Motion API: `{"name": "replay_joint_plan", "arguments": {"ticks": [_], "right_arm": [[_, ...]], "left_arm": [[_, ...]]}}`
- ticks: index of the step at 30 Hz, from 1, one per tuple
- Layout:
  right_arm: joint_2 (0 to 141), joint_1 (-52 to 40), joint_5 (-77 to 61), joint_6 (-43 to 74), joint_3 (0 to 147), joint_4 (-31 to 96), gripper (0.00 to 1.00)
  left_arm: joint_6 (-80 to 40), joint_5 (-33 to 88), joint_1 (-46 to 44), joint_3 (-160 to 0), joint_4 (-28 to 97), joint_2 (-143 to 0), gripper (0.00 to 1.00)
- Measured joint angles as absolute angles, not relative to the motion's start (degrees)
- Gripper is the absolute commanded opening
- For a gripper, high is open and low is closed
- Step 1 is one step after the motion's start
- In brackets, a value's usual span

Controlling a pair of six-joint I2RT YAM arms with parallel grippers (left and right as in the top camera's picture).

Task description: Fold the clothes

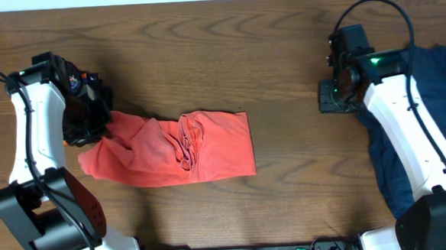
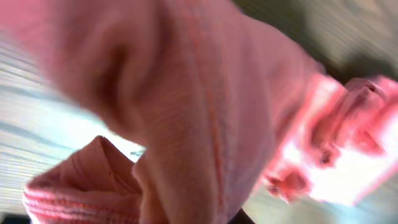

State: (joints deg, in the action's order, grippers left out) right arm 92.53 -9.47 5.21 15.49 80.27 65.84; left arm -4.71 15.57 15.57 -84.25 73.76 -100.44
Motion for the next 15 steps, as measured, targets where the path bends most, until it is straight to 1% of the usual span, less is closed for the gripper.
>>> {"name": "replay_joint_plan", "arguments": {"ticks": [3,8,12,15], "right_arm": [[92.53,-8.78,5.43,15.49,80.27,66.43,0.44],[92.53,-8.73,5.45,15.49,80.27,66.89,0.44],[92.53,-8.73,5.45,15.49,80.27,66.89,0.44],[92.53,-8.73,5.45,15.49,80.27,67.11,0.44]], "left_arm": [[-5.04,21.04,11.35,-84.25,74.81,-99.59,0.07],[-7.57,26.92,-0.01,-84.29,72.58,-99.53,0.06],[-10.24,28.18,-10.68,-84.29,67.55,-99.55,0.08],[-13.69,26.59,-17.52,-84.29,64.93,-99.61,0.11]]}}
